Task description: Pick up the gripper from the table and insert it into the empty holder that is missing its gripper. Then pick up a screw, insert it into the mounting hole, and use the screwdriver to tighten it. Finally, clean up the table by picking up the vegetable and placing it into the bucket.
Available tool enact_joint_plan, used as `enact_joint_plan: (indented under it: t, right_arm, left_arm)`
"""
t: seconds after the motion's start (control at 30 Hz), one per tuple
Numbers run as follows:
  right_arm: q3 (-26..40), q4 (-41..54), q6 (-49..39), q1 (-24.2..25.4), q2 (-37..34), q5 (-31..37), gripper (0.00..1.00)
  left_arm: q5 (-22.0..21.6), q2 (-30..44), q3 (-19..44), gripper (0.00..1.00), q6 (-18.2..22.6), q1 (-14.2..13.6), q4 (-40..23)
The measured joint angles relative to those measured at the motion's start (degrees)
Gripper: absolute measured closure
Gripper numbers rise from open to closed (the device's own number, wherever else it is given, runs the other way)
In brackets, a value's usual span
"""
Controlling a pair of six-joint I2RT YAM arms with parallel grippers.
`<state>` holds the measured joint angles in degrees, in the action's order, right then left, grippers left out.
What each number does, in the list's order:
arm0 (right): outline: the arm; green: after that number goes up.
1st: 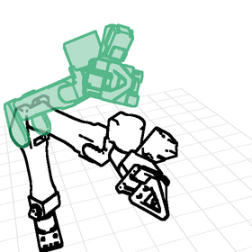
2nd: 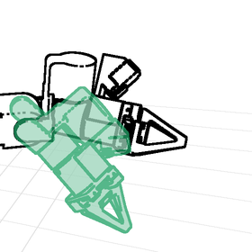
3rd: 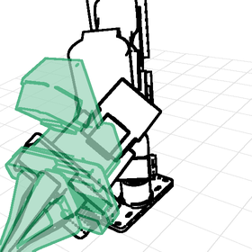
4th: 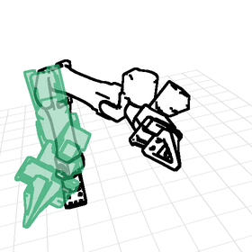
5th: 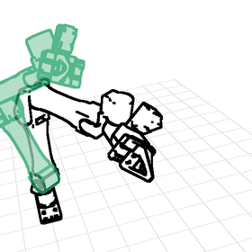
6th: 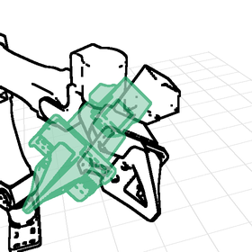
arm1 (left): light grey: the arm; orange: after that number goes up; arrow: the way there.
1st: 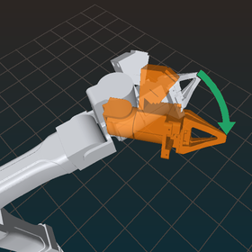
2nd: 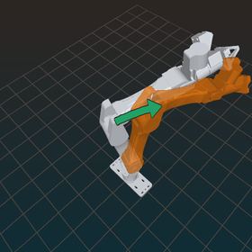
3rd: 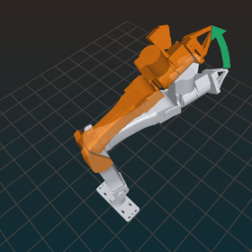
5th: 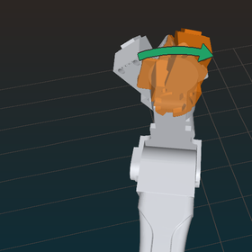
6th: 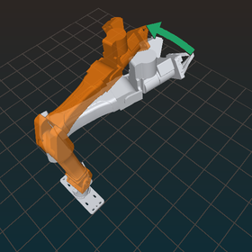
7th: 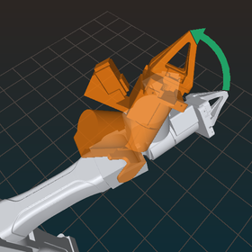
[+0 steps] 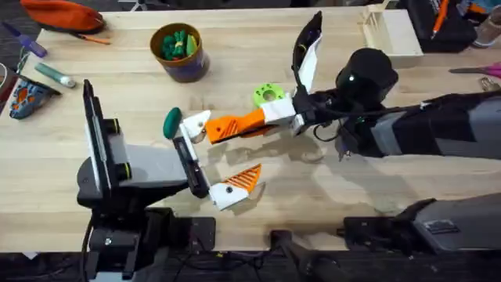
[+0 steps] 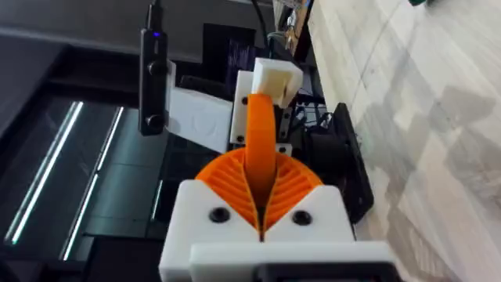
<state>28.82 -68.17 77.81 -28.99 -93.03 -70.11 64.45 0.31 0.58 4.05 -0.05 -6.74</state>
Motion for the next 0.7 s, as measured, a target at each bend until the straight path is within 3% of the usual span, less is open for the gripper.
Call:
enact_joint_plan:
  t: [0.7]
  right_arm:
    - [0.0, 2.9, 0.7, 0.0, -0.7, 0.9, 0.992]
  left_arm:
    - [0.3, 0.0, 0.0, 0.015, -0.2, 0.0, -0.1]
